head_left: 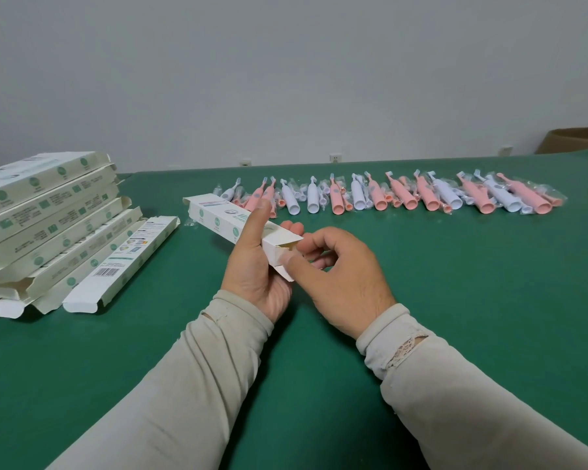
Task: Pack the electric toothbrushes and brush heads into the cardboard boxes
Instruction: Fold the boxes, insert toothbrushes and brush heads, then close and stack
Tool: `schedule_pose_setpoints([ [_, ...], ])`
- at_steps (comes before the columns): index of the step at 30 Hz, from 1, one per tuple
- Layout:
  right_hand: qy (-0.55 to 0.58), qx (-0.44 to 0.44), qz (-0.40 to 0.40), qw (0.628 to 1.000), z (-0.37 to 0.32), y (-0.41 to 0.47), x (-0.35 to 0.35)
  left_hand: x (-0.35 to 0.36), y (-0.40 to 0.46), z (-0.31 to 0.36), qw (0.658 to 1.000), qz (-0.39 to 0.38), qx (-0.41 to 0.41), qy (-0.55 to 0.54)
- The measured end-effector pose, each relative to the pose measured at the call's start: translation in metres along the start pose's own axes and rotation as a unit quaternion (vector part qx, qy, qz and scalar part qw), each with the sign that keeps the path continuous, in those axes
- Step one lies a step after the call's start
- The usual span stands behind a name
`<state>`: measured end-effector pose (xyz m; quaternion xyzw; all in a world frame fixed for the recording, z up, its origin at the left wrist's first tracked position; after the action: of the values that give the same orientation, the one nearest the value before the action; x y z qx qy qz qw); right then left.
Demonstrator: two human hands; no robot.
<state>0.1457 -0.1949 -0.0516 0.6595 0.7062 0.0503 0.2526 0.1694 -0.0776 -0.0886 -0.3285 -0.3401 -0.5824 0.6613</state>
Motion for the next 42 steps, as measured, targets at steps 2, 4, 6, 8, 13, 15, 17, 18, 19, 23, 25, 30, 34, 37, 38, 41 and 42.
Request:
schedule_pose_setpoints([
  [2,-0.005,0.007,-0.010,1.000,0.001,0.000,0.001,-0.004,0.003,0.001,1.000,0.009,-0.005,0.000],
  [4,-0.011,0.008,-0.020,1.000,0.000,0.000,0.002,-0.007,0.005,0.003,1.000,0.013,-0.005,0.007],
  [6,-0.018,0.000,-0.031,0.999,-0.002,-0.001,0.002,-0.009,0.005,0.004,1.000,0.020,-0.002,0.004],
  [8,-0.008,-0.022,-0.047,0.999,-0.009,-0.001,0.002,-0.012,0.006,0.005,1.000,0.029,-0.005,-0.007],
  [13,-0.075,-0.115,-0.071,0.988,-0.029,-0.003,0.003,-0.007,0.004,0.005,0.999,0.015,-0.025,-0.027],
  [15,-0.076,-0.126,-0.049,0.988,-0.030,-0.002,-0.001,-0.003,0.004,0.006,0.999,0.002,-0.020,-0.037],
  [17,-0.072,-0.134,-0.025,0.988,-0.030,-0.002,-0.005,-0.001,0.004,0.006,0.999,-0.003,-0.015,-0.044],
  [18,-0.073,-0.139,-0.016,0.987,-0.031,-0.002,-0.007,0.000,0.003,0.006,0.999,-0.007,-0.014,-0.044],
  [19,-0.073,-0.145,-0.010,0.987,-0.032,-0.002,-0.008,0.002,0.003,0.006,0.999,-0.013,-0.015,-0.039],
  [23,-0.080,-0.161,-0.003,0.984,-0.035,-0.003,-0.010,0.003,0.000,0.003,0.999,-0.013,-0.024,-0.027],
  [25,-0.083,-0.168,-0.008,0.982,-0.036,-0.003,-0.010,0.002,-0.001,0.004,0.999,-0.006,-0.021,-0.032],
  [30,-0.100,-0.180,-0.021,0.978,-0.037,-0.004,-0.007,0.006,-0.003,0.006,1.000,-0.013,-0.017,-0.010],
  [34,-0.112,-0.184,-0.035,0.976,-0.036,-0.003,-0.005,0.007,-0.005,0.004,1.000,-0.013,-0.028,0.003],
  [37,-0.119,-0.187,-0.029,0.975,-0.036,-0.003,-0.006,0.008,-0.006,0.001,0.999,-0.023,-0.041,0.005],
  [38,-0.126,-0.187,-0.020,0.974,-0.036,-0.002,-0.009,0.012,-0.007,-0.001,0.998,-0.039,-0.051,0.010],
  [41,-0.150,-0.156,0.016,0.976,-0.030,0.004,-0.021,0.022,-0.013,-0.009,0.993,-0.082,-0.080,0.033],
  [42,-0.153,-0.140,0.024,0.978,-0.026,0.006,-0.025,0.022,-0.014,-0.011,0.992,-0.083,-0.087,0.038],
])
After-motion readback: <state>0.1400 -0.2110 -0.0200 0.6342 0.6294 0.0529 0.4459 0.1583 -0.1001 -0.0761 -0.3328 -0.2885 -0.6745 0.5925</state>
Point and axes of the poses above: each hand's wrist, its own y-axis towards the middle knuckle, its own x-axis out of the palm, z = x × y, the point moved 10 cm from there along y, towards the middle knuckle, and after that the axes turned 4 degrees about -y, right-handed, at the moved point
